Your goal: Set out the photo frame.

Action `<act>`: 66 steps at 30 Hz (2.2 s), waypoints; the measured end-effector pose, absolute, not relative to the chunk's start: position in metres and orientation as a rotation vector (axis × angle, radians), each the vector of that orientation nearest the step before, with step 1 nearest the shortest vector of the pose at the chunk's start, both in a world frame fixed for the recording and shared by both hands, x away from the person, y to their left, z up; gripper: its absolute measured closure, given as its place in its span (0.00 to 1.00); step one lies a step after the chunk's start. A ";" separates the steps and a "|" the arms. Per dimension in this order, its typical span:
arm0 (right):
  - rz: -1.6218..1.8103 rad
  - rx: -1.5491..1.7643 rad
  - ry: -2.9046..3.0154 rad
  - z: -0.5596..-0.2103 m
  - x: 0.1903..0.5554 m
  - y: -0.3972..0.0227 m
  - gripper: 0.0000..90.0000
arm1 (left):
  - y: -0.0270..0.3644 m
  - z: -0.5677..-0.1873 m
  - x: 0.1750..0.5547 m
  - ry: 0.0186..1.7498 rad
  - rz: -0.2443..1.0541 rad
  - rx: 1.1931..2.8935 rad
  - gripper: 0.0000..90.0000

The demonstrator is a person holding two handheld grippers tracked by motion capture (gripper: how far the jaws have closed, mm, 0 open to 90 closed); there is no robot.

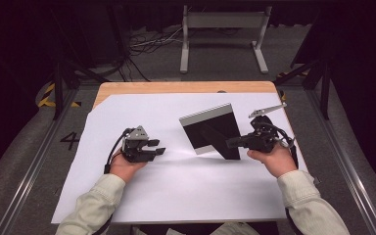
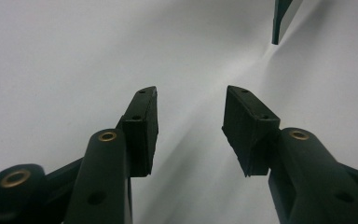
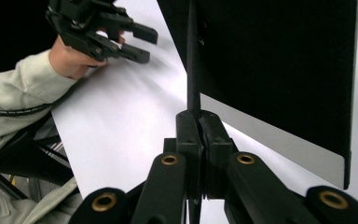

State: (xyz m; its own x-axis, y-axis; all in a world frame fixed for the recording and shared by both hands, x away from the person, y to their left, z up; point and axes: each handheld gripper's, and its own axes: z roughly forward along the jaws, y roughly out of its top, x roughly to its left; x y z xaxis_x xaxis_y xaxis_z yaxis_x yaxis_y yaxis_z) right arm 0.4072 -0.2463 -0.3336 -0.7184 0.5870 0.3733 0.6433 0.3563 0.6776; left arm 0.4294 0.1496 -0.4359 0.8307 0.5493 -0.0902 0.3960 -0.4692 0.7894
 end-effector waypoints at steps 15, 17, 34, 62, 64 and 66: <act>-1.254 -0.817 -2.910 -0.345 0.395 -0.236 0.97 | 0.149 -0.436 0.429 0.687 0.220 2.128 0.61; -1.240 -0.800 -2.926 -0.348 0.393 -0.238 0.97 | 0.149 -0.436 0.429 0.687 0.221 2.128 0.62; -1.150 -0.772 -3.017 -0.368 0.383 -0.250 0.96 | 0.148 -0.436 0.429 0.682 0.221 2.135 0.61; -1.077 -0.894 -3.038 -0.401 0.372 -0.261 0.91 | 0.144 -0.437 0.430 0.676 0.216 2.138 0.60; -1.078 -0.906 -3.035 -0.401 0.372 -0.261 0.90 | 0.144 -0.437 0.430 0.675 0.214 2.138 0.60; -1.101 -0.937 -3.013 -0.401 0.370 -0.263 0.84 | 0.144 -0.437 0.430 0.675 0.214 2.138 0.60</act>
State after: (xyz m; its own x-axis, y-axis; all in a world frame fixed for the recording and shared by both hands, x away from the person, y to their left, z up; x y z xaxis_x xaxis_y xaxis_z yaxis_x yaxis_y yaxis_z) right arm 0.3703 -0.2628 -0.4013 -0.8245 0.5659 0.0037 0.4350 0.6296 0.6437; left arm 0.4305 0.1444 -0.4369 0.8389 0.5375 -0.0854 0.3898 -0.4838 0.7836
